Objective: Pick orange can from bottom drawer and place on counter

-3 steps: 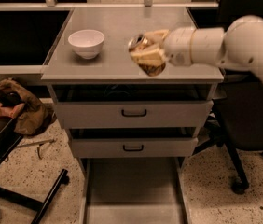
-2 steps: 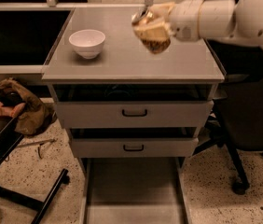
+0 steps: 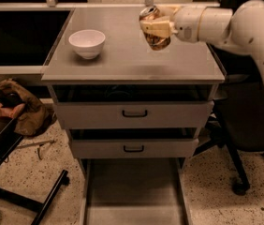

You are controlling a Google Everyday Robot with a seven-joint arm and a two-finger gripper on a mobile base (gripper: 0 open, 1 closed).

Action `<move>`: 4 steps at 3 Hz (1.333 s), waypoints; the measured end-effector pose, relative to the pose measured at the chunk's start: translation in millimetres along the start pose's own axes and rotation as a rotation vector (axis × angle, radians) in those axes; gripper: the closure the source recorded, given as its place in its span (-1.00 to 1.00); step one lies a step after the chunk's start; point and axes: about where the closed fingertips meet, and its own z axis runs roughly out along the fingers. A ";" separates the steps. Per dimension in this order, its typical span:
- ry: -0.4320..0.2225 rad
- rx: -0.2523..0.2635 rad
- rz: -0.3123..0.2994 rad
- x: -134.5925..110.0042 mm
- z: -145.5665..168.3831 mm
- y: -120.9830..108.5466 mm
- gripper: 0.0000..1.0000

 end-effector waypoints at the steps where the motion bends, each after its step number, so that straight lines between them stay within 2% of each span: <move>1: -0.095 0.054 0.141 55.5 8.7 -6.3 1.00; 2: -0.162 0.072 0.248 87.1 19.2 0.9 1.00; 3: -0.162 0.072 0.247 82.5 18.7 -0.1 1.00; 4: -0.162 0.072 0.247 82.5 18.8 -0.1 0.63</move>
Offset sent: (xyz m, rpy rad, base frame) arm 0.0272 -0.0022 -0.1423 0.4188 0.1692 -0.0865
